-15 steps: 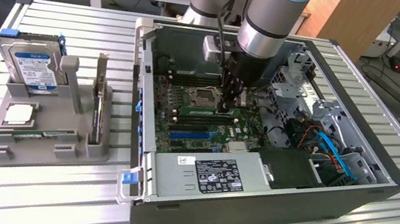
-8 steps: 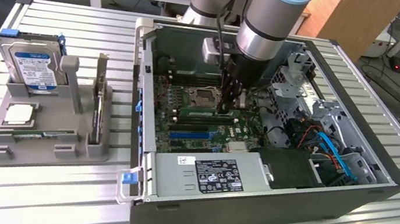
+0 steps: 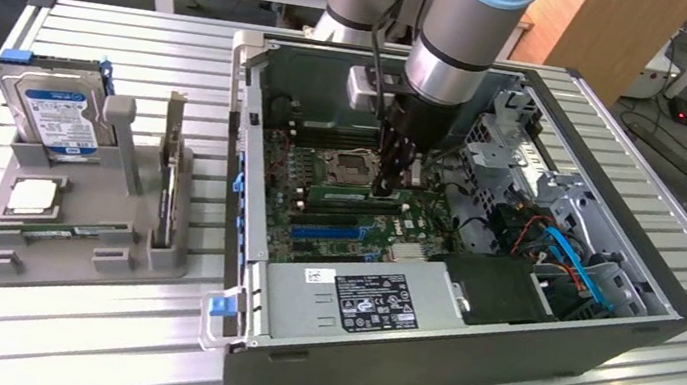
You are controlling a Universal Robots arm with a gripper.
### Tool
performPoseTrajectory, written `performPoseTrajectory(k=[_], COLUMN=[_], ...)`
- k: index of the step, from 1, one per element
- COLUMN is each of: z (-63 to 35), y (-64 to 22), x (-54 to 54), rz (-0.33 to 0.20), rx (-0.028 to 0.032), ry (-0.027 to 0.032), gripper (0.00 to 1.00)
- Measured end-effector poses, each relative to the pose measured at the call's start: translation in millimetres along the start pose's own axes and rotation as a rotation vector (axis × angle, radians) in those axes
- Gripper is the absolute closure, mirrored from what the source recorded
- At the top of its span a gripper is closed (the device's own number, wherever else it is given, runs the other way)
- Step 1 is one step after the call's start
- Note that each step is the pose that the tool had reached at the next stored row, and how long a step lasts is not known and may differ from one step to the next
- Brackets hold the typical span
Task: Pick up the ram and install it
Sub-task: 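Insert the ram into the slot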
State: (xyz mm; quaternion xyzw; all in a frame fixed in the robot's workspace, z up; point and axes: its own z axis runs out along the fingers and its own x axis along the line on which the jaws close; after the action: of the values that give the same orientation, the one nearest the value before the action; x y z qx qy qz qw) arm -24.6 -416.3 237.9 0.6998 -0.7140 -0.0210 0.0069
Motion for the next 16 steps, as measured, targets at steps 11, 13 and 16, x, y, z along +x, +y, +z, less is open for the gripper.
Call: performPoseTrajectory(k=[11,13,16], z=[1.4,1.5,1.6], y=[0.0,0.0,0.0], x=[-0.1,-0.1,-0.1], rz=[0.0,0.0,0.0], rx=[0.0,-0.0001,0.0], ry=[0.0002,0.0004,0.0002], gripper=[0.89,0.89,0.89])
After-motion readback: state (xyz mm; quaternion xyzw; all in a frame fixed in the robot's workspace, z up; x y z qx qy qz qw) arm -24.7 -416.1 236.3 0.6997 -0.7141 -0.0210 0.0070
